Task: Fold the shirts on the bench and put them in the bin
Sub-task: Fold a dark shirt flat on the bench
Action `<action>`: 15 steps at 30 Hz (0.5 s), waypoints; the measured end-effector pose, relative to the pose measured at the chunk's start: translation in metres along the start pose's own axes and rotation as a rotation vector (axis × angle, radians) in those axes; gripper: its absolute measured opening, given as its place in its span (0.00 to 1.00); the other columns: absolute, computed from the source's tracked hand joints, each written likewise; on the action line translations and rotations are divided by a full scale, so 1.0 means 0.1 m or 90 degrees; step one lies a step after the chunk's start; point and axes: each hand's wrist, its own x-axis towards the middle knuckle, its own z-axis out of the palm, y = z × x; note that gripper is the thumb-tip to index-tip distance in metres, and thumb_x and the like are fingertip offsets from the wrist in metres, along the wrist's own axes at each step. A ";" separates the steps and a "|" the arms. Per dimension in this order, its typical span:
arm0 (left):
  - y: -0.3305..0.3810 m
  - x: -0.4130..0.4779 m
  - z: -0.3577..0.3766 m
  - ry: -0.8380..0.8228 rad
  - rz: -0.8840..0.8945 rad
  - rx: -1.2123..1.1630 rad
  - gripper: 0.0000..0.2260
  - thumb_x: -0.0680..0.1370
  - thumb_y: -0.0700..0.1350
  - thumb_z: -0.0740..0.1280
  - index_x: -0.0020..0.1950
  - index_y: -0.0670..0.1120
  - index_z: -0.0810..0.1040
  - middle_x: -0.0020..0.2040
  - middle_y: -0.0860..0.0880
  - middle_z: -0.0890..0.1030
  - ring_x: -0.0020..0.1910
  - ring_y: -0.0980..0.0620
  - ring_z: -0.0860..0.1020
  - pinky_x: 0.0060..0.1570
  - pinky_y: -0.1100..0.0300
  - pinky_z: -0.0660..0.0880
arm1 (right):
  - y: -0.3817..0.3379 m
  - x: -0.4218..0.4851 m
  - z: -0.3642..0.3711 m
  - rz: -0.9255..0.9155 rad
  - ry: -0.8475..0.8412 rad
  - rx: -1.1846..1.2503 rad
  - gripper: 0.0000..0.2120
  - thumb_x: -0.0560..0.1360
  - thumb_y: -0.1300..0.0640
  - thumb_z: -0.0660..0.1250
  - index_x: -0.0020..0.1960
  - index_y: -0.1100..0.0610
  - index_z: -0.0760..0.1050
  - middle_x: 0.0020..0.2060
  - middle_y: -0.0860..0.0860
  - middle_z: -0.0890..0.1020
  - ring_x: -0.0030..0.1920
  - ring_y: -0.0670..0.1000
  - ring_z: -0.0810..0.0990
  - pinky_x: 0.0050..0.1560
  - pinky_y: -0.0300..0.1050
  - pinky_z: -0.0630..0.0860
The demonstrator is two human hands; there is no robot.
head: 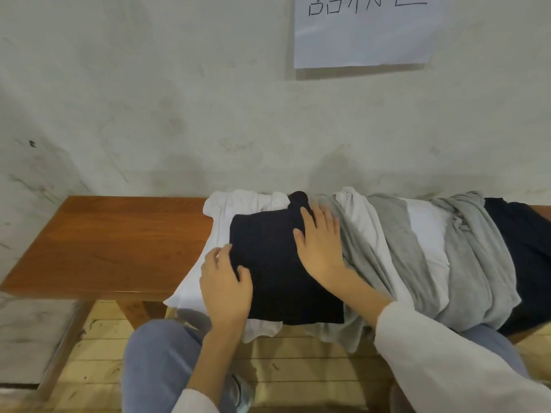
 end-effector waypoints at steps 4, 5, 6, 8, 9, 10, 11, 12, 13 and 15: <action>0.18 0.12 0.39 -0.163 0.288 0.209 0.22 0.81 0.49 0.57 0.76 0.50 0.61 0.78 0.46 0.56 0.77 0.45 0.52 0.74 0.47 0.47 | 0.39 -0.25 0.16 -0.056 -0.076 -0.051 0.43 0.71 0.30 0.26 0.78 0.50 0.48 0.77 0.54 0.51 0.77 0.55 0.45 0.74 0.54 0.39; 0.19 0.13 0.48 -0.190 0.317 0.268 0.24 0.82 0.54 0.53 0.77 0.52 0.56 0.79 0.47 0.52 0.77 0.45 0.48 0.73 0.44 0.43 | 0.46 -0.25 0.17 -0.051 -0.081 -0.048 0.44 0.69 0.30 0.24 0.78 0.50 0.47 0.78 0.54 0.50 0.77 0.55 0.44 0.74 0.53 0.38; 0.18 0.13 0.54 -0.209 0.318 0.318 0.26 0.81 0.58 0.47 0.78 0.54 0.51 0.79 0.48 0.48 0.77 0.45 0.45 0.72 0.42 0.40 | 0.50 -0.23 0.17 -0.045 -0.089 -0.050 0.44 0.69 0.30 0.23 0.78 0.50 0.46 0.78 0.53 0.49 0.77 0.55 0.43 0.74 0.52 0.37; 0.18 0.13 0.61 -0.222 0.286 0.367 0.31 0.75 0.63 0.36 0.78 0.57 0.46 0.79 0.49 0.44 0.77 0.44 0.41 0.70 0.38 0.37 | 0.48 -0.21 0.13 -0.038 -0.115 -0.077 0.43 0.70 0.30 0.25 0.78 0.51 0.44 0.78 0.54 0.48 0.77 0.55 0.42 0.74 0.54 0.37; 0.18 0.13 0.63 -0.216 0.265 0.371 0.33 0.73 0.63 0.34 0.78 0.57 0.46 0.79 0.49 0.44 0.77 0.43 0.41 0.69 0.37 0.36 | 0.42 -0.20 0.11 -0.034 -0.117 -0.091 0.41 0.71 0.33 0.27 0.78 0.52 0.44 0.78 0.55 0.48 0.77 0.56 0.42 0.74 0.56 0.38; 0.21 0.11 0.64 -0.204 0.250 0.368 0.33 0.73 0.64 0.35 0.78 0.57 0.48 0.79 0.48 0.46 0.77 0.41 0.42 0.69 0.36 0.36 | 0.36 -0.20 0.11 -0.026 -0.104 -0.096 0.38 0.72 0.37 0.30 0.78 0.52 0.46 0.77 0.56 0.49 0.77 0.57 0.44 0.74 0.58 0.39; 0.24 0.08 0.66 -0.190 0.245 0.358 0.32 0.75 0.64 0.37 0.77 0.56 0.52 0.79 0.47 0.49 0.77 0.40 0.46 0.69 0.35 0.38 | 0.30 -0.23 0.12 -0.017 -0.081 -0.095 0.35 0.74 0.41 0.33 0.78 0.54 0.49 0.77 0.57 0.52 0.77 0.57 0.47 0.74 0.59 0.42; 0.26 0.04 0.68 -0.180 0.250 0.347 0.30 0.77 0.64 0.39 0.77 0.55 0.57 0.78 0.46 0.54 0.76 0.39 0.51 0.70 0.34 0.41 | 0.25 -0.27 0.13 -0.016 -0.050 -0.088 0.32 0.76 0.44 0.38 0.77 0.55 0.54 0.76 0.57 0.57 0.76 0.58 0.52 0.73 0.59 0.46; 0.27 0.02 0.71 -0.181 0.264 0.342 0.29 0.79 0.63 0.40 0.76 0.54 0.60 0.77 0.45 0.58 0.76 0.39 0.55 0.70 0.34 0.45 | 0.22 -0.32 0.16 -0.022 -0.027 -0.077 0.29 0.78 0.46 0.42 0.75 0.56 0.59 0.74 0.57 0.62 0.75 0.58 0.57 0.72 0.59 0.50; 0.25 -0.01 0.73 -0.215 0.271 0.354 0.29 0.80 0.63 0.38 0.75 0.53 0.63 0.76 0.45 0.62 0.75 0.40 0.59 0.69 0.33 0.50 | 0.25 -0.42 0.25 -0.042 -0.019 -0.064 0.27 0.79 0.47 0.44 0.74 0.55 0.63 0.73 0.55 0.65 0.75 0.56 0.60 0.72 0.57 0.50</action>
